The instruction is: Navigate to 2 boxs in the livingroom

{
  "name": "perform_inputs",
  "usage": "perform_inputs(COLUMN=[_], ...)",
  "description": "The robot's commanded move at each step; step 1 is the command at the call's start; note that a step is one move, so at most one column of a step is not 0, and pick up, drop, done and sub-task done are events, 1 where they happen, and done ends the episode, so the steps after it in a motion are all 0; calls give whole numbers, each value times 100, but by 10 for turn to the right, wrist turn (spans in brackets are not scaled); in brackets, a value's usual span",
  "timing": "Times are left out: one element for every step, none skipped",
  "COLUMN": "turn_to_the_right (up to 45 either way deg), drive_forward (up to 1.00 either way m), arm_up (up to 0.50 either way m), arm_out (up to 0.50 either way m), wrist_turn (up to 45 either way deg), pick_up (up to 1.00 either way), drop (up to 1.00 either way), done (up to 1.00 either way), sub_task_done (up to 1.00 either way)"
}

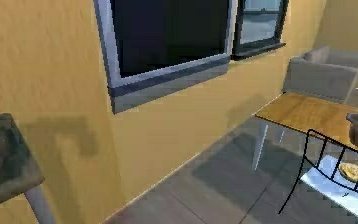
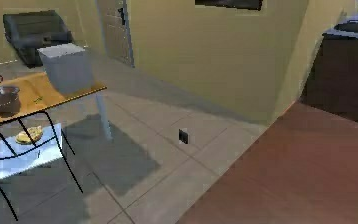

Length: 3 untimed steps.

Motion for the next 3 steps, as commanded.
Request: perform_inputs(turn_to_the_right=[450, 90, 0], drive_forward=[0, 0, 75], arm_up=[0, 0, 0], arm_out=[0, 0, 0], wrist_turn=[0, 0, 0], pick_up=[0, 0, 0], drop=[0, 0, 0], done=[0, 0, 0], sub_task_done=[0, 0, 0])
